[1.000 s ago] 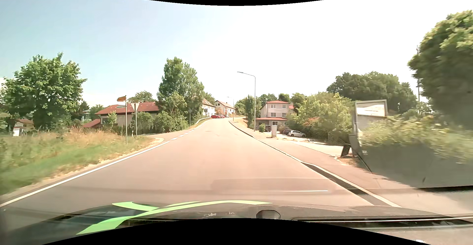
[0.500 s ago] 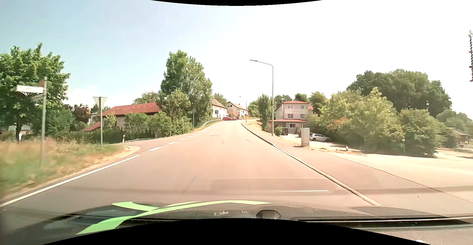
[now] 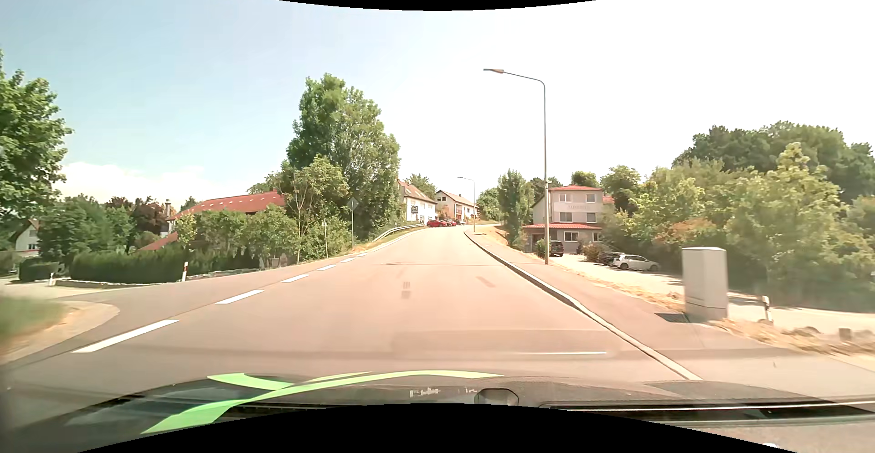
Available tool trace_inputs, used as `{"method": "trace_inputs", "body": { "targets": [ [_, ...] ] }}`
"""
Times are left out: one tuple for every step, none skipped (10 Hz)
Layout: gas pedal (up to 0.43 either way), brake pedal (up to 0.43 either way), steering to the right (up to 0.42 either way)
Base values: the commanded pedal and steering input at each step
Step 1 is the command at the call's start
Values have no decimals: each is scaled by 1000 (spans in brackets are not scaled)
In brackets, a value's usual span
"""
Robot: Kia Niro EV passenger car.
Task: Follow the waypoints while adhering to traffic rules and regulations
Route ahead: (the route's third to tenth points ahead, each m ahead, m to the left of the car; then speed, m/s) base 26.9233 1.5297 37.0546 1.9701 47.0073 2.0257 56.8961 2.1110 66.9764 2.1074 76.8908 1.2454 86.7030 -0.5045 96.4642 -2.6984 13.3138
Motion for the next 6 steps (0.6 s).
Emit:
{"method": "trace_inputs", "body": {
  "targets": [
    [311,0,-23],
    [311,0,-22],
    [299,0,-22],
    [299,0,-20],
    [299,0,-15],
    [299,0,-9]
  ]
}}
